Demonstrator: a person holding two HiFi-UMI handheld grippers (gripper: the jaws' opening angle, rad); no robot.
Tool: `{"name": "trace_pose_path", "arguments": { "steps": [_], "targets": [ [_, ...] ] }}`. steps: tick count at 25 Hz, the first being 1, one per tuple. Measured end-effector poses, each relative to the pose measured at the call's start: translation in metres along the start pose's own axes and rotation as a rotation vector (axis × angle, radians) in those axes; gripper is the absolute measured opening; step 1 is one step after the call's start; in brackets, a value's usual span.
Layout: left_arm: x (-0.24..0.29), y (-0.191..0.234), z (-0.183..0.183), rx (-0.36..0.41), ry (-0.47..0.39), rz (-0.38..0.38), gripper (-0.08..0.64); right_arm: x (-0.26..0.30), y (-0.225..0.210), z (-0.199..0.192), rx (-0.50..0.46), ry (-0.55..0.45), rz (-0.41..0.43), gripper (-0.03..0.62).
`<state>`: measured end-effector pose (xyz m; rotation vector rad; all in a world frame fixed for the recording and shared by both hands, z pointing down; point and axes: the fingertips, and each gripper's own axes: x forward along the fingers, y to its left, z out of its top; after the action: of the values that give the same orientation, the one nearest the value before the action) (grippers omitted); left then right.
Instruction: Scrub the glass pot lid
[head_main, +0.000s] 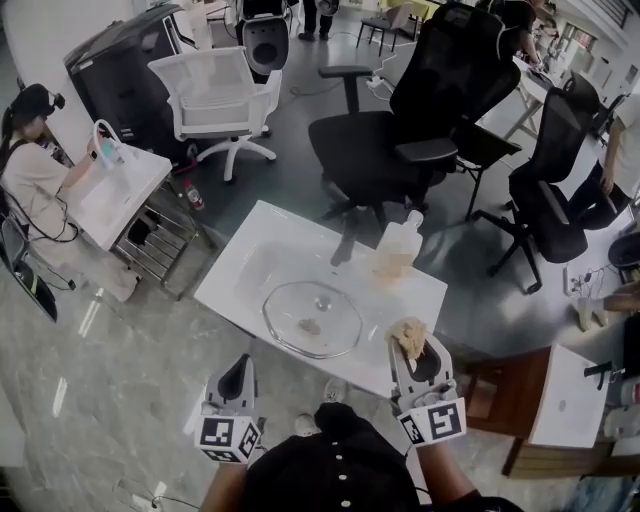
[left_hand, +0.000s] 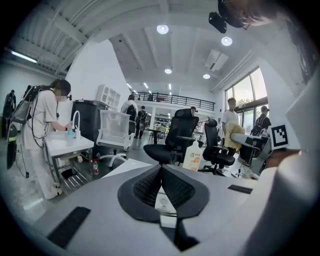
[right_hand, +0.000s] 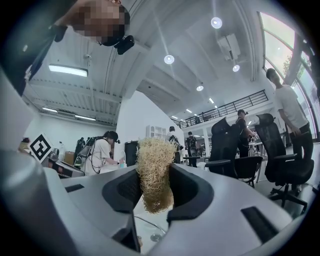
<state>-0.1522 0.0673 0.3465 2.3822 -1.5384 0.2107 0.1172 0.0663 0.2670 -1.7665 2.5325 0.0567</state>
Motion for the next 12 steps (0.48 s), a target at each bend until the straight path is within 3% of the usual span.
{"name": "trace_pose_path", "arguments": {
  "steps": [8,12],
  "targets": [
    [0.05,0.004,0.027,0.015,-0.017,0.021,0.026,0.046,-0.032,0.004,-0.003,-0.014,0.038,0.149],
    [0.066,0.003,0.025,0.029,0.016,0.044,0.026,0.062,-0.043,-0.003,0.007,-0.003,0.064,0.149]
  ]
}}
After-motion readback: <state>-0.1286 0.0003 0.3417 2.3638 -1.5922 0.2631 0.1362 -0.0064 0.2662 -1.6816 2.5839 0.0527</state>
